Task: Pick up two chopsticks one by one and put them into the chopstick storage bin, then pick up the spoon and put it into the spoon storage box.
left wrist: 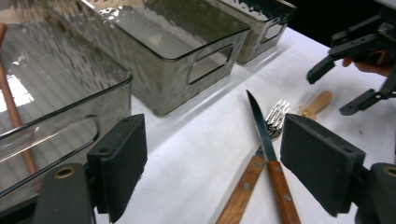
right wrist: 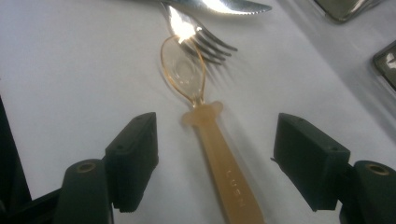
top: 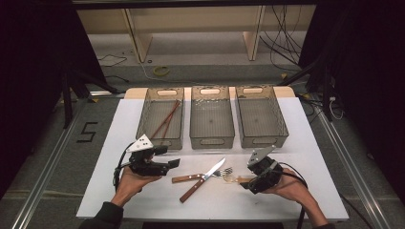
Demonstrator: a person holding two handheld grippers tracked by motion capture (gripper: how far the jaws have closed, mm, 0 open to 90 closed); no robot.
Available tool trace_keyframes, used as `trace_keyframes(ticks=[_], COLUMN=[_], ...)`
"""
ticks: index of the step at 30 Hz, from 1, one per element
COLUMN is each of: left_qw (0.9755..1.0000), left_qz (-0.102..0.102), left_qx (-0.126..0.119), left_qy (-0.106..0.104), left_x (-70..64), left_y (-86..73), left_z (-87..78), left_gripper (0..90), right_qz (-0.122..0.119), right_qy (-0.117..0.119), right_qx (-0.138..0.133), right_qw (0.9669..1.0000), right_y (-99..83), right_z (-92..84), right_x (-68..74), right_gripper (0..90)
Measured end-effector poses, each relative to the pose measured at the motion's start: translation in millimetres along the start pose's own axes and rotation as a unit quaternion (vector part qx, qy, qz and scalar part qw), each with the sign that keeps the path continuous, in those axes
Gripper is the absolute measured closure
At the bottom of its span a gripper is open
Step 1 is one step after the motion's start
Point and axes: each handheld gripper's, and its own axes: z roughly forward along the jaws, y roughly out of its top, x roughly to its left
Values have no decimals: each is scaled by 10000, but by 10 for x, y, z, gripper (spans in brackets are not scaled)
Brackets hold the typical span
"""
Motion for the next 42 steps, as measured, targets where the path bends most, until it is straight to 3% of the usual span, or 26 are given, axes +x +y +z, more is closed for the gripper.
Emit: trace_keyframes(ticks=[12, 20, 25, 35, 42], left_qw=[9998, 9996, 9996, 9997, 9998], left_qz=[1, 21, 26, -156, -96], left_qx=[194, 282, 262, 177, 177], left_qy=[-53, 63, 90, 65, 33], left_x=[-39, -35, -33, -61, -79], left_y=[-84, -161, -180, -239, -254], left_z=[26, 12, 6, 0, 10], left_gripper=[207, 198, 197, 193, 194], right_qz=[-118, -152, -222, -392, -557], right_qy=[-96, -130, -134, -140, -104], right_qx=[250, 383, 470, 745, 935], right_qw=[9996, 9991, 9986, 9964, 9940], right_y=[-1, 4, 7, 49, 59], right_z=[-30, -34, -12, 15, 58], right_x=[-29, -38, -50, -48, -32], right_gripper=[359, 376, 382, 470, 528])
